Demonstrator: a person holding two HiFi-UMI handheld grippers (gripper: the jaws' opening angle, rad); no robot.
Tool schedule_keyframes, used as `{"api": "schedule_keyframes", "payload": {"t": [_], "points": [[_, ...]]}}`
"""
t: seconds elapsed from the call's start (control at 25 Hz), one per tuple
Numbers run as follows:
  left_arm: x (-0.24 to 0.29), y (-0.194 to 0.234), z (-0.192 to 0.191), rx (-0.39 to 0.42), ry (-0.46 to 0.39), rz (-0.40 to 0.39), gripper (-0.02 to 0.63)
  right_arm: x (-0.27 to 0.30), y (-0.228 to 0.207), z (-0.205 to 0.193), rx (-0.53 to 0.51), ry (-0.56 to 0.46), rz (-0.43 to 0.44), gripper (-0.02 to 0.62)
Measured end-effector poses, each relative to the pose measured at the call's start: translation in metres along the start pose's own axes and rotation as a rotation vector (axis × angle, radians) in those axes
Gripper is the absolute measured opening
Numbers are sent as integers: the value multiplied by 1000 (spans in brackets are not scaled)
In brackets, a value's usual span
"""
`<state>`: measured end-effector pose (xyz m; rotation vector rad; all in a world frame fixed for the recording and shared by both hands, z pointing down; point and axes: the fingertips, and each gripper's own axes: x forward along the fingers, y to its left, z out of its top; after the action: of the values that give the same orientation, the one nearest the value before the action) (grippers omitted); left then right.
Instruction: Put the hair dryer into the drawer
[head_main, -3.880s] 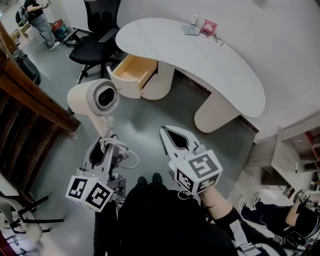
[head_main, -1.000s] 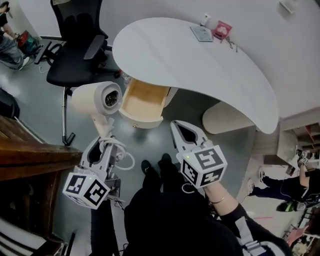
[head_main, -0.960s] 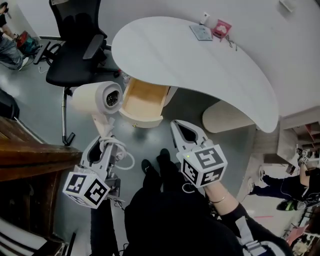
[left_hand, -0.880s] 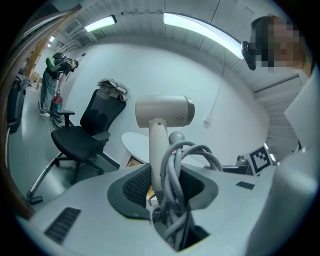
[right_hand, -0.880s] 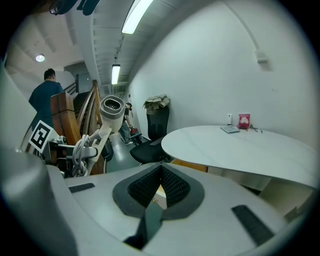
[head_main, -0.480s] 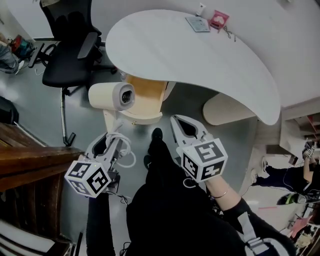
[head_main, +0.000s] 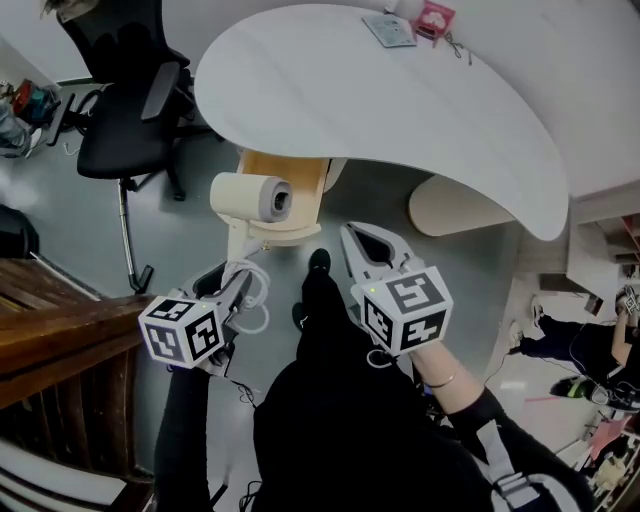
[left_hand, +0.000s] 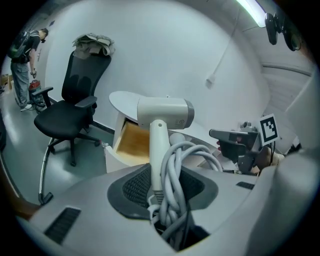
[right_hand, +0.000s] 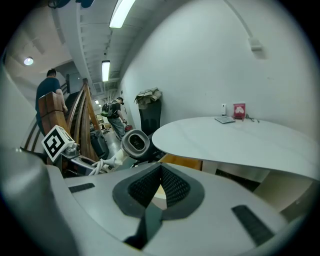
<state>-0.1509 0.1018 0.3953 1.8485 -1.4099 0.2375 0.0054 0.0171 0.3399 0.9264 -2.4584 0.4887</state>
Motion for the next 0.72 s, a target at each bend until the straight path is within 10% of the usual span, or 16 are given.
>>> {"api": "schedule_keyframes", "payload": {"t": [0.72], "points": [[64, 50, -24, 33, 393, 71, 152, 54, -32, 9, 54, 55, 10, 3]]}}
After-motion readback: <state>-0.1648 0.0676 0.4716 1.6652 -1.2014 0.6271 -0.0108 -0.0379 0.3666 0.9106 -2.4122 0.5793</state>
